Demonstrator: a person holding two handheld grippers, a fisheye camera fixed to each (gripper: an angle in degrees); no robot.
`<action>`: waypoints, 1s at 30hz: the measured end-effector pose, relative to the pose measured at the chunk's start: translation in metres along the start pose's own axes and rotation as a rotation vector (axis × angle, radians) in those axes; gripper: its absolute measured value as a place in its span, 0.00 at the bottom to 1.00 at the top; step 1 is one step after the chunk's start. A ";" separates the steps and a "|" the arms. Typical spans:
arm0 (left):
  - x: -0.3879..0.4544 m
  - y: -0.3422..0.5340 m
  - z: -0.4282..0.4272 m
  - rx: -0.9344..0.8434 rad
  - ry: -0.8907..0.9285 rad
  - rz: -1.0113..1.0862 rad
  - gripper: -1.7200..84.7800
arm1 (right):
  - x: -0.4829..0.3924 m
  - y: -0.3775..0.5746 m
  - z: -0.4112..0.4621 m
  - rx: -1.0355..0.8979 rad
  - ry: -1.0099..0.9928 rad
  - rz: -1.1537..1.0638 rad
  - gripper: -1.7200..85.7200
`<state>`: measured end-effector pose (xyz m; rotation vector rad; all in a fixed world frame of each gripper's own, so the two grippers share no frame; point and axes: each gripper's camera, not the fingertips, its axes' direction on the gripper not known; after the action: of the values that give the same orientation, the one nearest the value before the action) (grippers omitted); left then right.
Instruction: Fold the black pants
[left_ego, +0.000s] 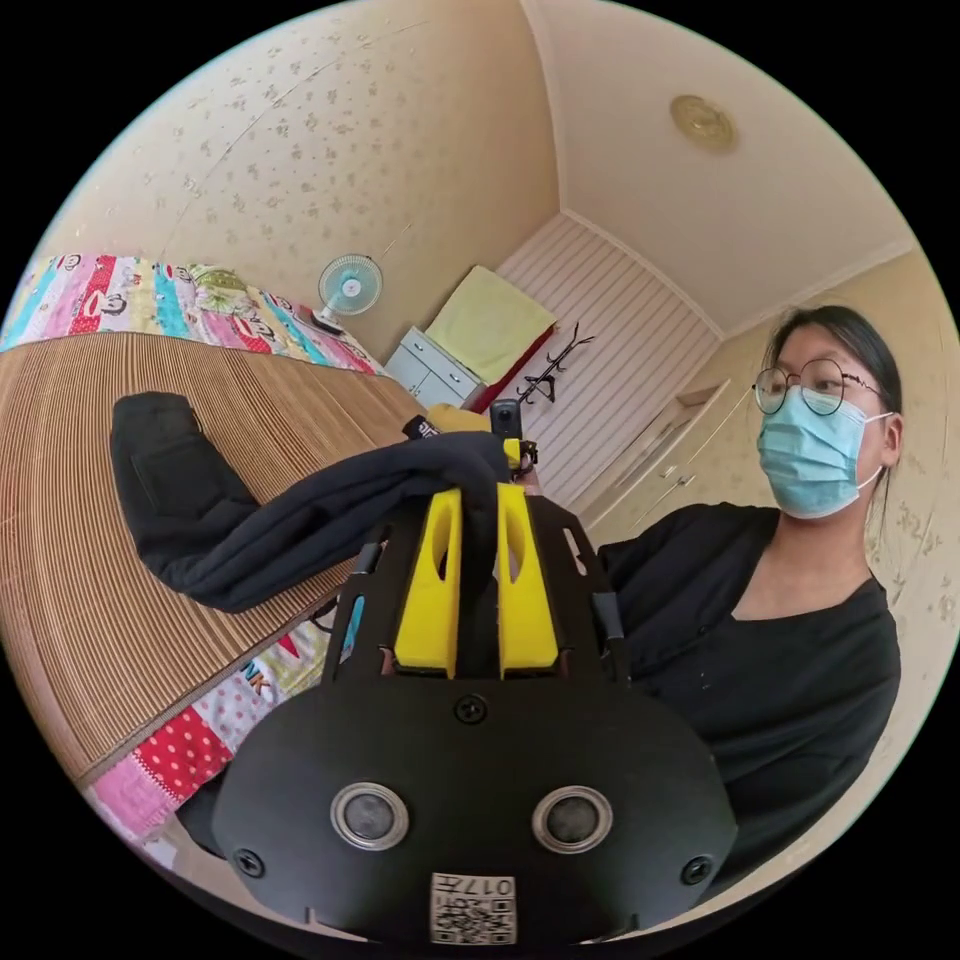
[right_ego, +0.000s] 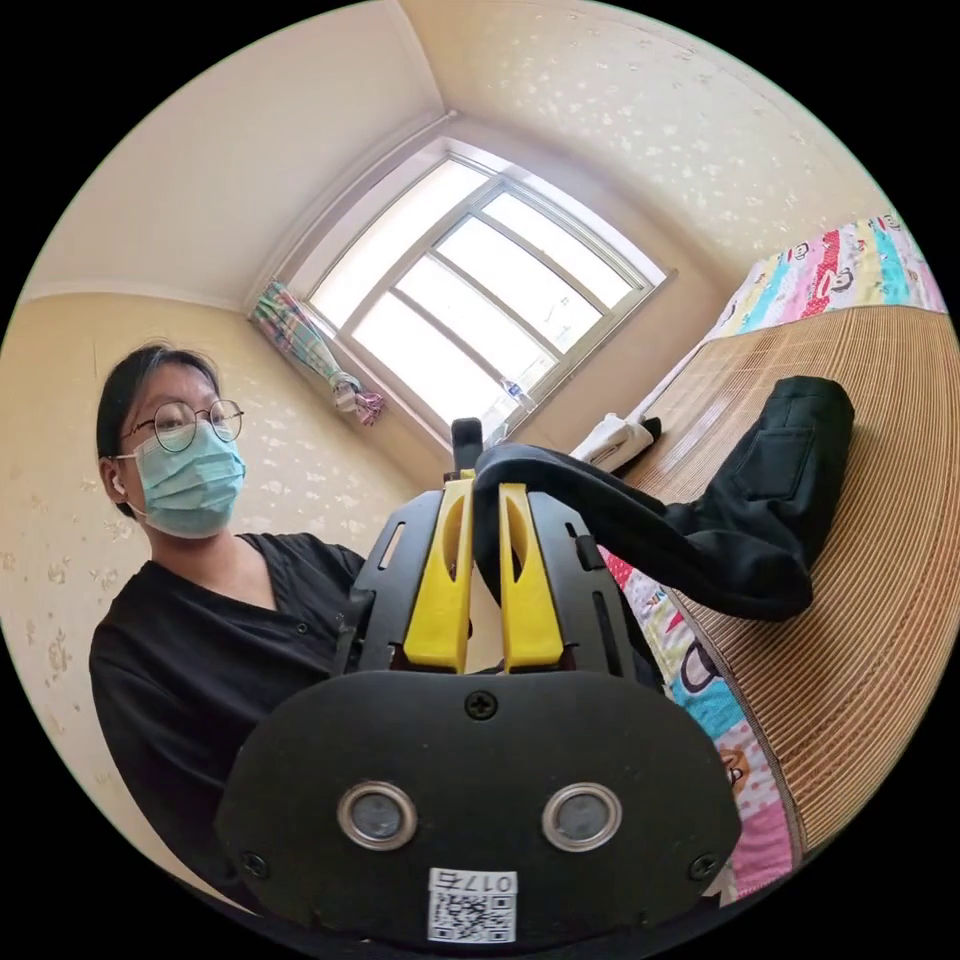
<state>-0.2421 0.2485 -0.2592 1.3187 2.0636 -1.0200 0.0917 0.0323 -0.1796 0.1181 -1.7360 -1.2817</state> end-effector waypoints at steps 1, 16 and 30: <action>0.007 0.003 0.001 0.006 -0.010 0.013 0.09 | -0.007 -0.002 0.000 0.000 0.001 -0.014 0.06; 0.246 -0.055 -0.004 0.292 -0.021 0.466 0.09 | -0.265 -0.092 -0.001 0.161 0.086 -0.561 0.04; 0.089 -0.218 0.053 0.343 -0.140 0.133 0.09 | -0.196 -0.236 0.014 0.132 0.422 -0.303 0.04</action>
<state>-0.4771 0.1990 -0.2844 1.4791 1.7253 -1.4072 0.0896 0.0461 -0.4866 0.7006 -1.4680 -1.2431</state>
